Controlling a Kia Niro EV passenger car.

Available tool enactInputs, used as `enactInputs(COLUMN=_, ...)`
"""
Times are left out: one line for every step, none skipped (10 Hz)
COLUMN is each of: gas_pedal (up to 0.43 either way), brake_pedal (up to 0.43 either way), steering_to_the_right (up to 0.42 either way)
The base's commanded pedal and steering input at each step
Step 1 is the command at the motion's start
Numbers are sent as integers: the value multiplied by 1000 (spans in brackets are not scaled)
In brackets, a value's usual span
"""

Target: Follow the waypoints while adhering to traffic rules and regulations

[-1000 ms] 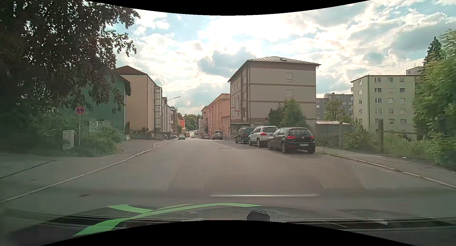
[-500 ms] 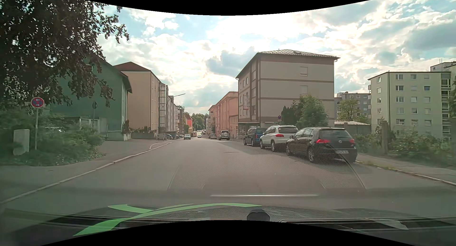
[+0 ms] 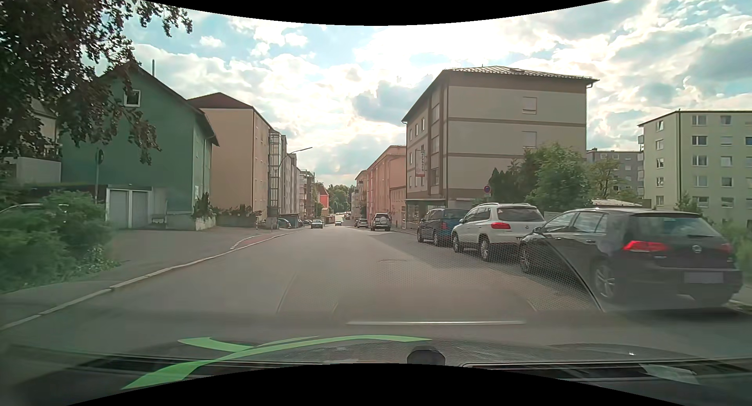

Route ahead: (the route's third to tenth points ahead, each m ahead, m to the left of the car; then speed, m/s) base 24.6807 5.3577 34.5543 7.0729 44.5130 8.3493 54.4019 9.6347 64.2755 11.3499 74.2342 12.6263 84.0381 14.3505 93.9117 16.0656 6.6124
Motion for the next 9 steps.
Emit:
enactInputs(gas_pedal=87, brake_pedal=0, steering_to_the_right=-48)
enactInputs(gas_pedal=87, brake_pedal=0, steering_to_the_right=-48)
enactInputs(gas_pedal=98, brake_pedal=0, steering_to_the_right=-48)
enactInputs(gas_pedal=98, brake_pedal=0, steering_to_the_right=-49)
enactInputs(gas_pedal=98, brake_pedal=0, steering_to_the_right=-49)
enactInputs(gas_pedal=98, brake_pedal=0, steering_to_the_right=-49)
enactInputs(gas_pedal=98, brake_pedal=0, steering_to_the_right=-49)
enactInputs(gas_pedal=98, brake_pedal=0, steering_to_the_right=-46)
enactInputs(gas_pedal=98, brake_pedal=0, steering_to_the_right=-42)
